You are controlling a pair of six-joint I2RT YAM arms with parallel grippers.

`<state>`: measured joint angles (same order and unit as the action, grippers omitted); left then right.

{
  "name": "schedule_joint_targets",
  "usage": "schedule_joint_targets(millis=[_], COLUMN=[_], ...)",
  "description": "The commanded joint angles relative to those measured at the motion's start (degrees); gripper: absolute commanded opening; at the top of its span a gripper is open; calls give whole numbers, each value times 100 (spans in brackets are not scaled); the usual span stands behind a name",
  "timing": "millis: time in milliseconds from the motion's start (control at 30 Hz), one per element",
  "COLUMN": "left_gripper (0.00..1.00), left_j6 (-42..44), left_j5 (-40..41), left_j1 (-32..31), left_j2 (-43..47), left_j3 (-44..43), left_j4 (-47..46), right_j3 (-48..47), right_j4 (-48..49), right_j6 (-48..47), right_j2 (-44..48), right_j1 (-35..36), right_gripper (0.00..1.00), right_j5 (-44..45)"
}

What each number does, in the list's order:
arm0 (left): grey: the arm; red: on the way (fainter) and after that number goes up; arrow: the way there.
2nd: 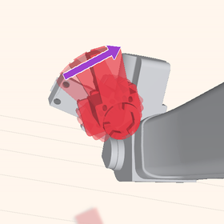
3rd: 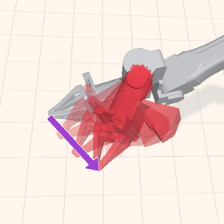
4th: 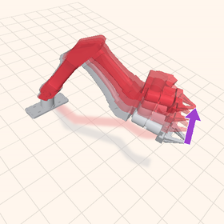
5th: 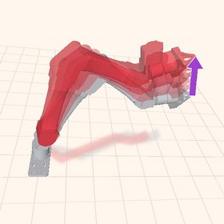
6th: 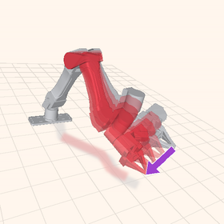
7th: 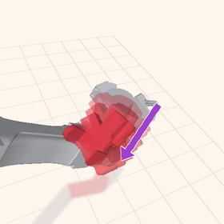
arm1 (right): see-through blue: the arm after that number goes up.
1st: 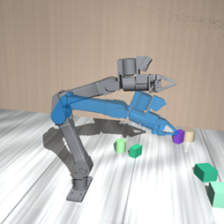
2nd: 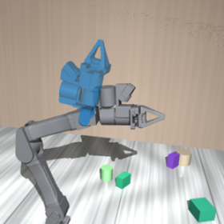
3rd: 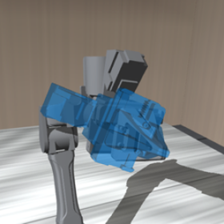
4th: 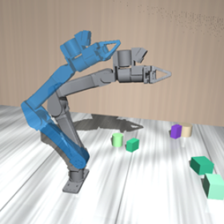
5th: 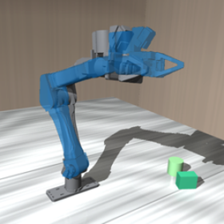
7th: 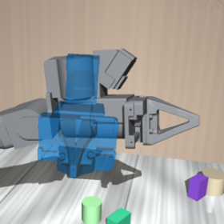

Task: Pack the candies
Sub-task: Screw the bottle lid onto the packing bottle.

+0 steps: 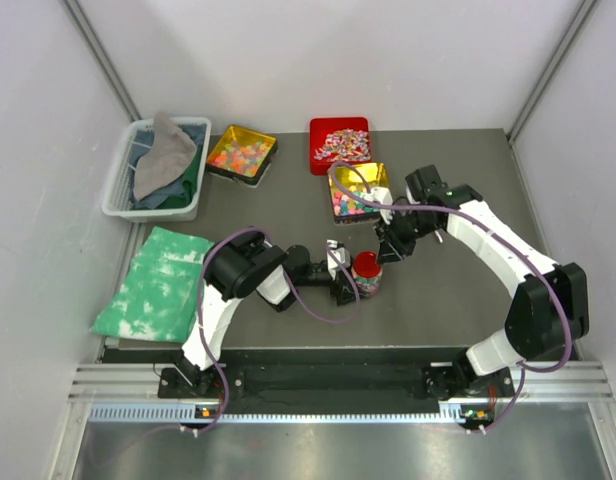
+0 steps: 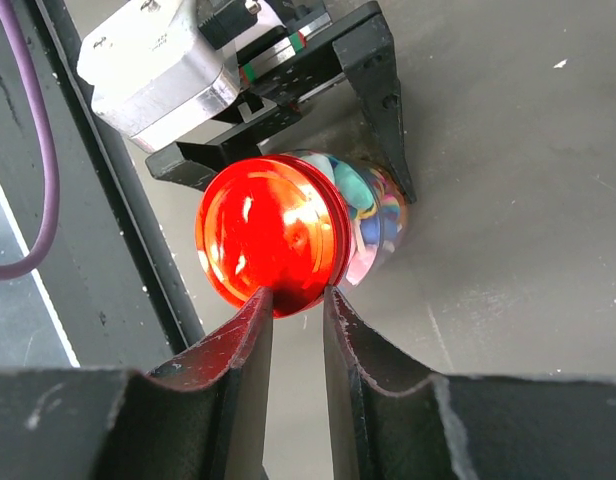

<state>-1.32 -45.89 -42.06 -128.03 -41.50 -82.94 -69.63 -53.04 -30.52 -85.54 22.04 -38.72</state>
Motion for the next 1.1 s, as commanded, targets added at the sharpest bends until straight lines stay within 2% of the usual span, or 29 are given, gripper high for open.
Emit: schedule_joint_targets(millis=[0,267,467,600,833,933,1067], left_gripper=[36,36,36,36,36,36,36], left_j6=[-219,-219,-211,-211,-211,-219,-219], left_j5=[590,590,590,590,564,572,572], left_j1=[93,84,84,93,84,84,84], left_j2=[-135,-126,-126,-126,-135,-152,-135], left_j3=[-8,-8,-16,-8,-8,-8,1], left_j4=[-917,-900,-882,-882,-917,-935,-926], right_j3=[230,309,257,90,-797,-1184,-1667], right_j4=[-1112,-1367,-1561,-1605,-1482,-1069,-981], right_j6=[-112,-269,-367,-419,-429,-235,-164], right_j2=[2,11,151,230,178,-94,-779], right_j1=[371,362,292,-41,-420,-420,-420], right_gripper=[25,26,33,38,40,39,38], right_j5=[-470,-434,-347,-364,-250,-259,-645])
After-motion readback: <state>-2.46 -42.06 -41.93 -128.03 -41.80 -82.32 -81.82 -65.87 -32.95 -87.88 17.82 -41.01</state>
